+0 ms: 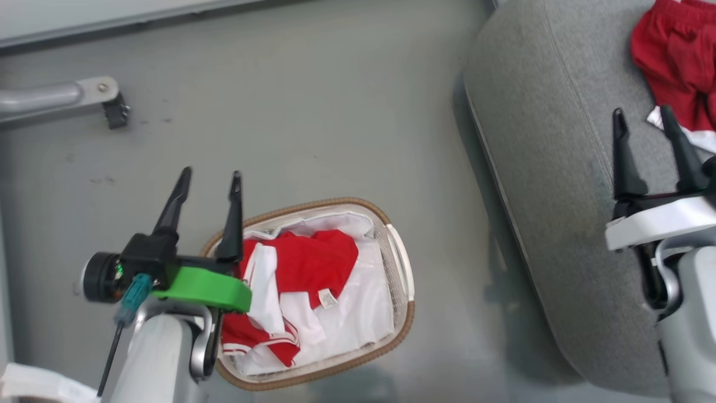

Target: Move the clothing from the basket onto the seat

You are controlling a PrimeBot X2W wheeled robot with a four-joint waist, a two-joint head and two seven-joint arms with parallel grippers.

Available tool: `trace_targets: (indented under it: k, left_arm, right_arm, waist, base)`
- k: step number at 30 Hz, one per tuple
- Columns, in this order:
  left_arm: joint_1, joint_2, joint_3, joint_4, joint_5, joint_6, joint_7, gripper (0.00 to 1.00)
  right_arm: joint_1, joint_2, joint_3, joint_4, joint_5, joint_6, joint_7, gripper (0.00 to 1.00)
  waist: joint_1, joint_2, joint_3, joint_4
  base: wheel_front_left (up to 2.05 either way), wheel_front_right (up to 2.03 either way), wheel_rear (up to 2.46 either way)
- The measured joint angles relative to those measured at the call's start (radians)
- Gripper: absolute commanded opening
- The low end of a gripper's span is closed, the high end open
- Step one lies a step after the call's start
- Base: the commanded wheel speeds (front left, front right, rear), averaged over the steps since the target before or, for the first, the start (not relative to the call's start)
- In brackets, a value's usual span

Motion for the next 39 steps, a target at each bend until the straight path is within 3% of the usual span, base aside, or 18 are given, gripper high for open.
trace_targets:
  k: [6, 16, 29, 39]
  left_arm:
    - [0.082, -0.014, 0.101, -0.015, 0.035, 0.021, 0.0, 1.0]
    - [0.218, -0.03, 0.191, -0.009, 0.047, 0.013, 0.0, 1.0]
    - [0.332, -0.033, 0.198, -0.019, 0.013, 0.009, 0.0, 1.0]
    - [0.354, -0.033, 0.157, -0.02, -0.006, 0.017, 0.0, 1.0]
  right_arm:
    - [0.049, 0.053, 0.044, -0.006, -0.004, 0.0, 0.0, 1.0]
    - [0.157, 0.095, 0.072, 0.048, -0.014, 0.0, 0.0, 1.0]
    - [0.276, 0.108, 0.093, 0.091, -0.013, 0.0, 0.0, 1.0]
    - [0.288, 0.097, 0.1, 0.089, -0.011, 0.0, 0.0, 1.0]
  waist:
    - [0.0, 0.0, -0.075, 0.041]
    - [0.0, 0.0, -0.21, 0.089]
    - [0.0, 0.0, -0.329, 0.119]
    - [0.0, 0.0, -0.33, 0.107]
  base:
    - [0.0, 0.0, 0.0]
    - [0.0, 0.0, 0.0]
    - [0.0, 0.0, 0.0]
    - [0.0, 0.0, 0.0]
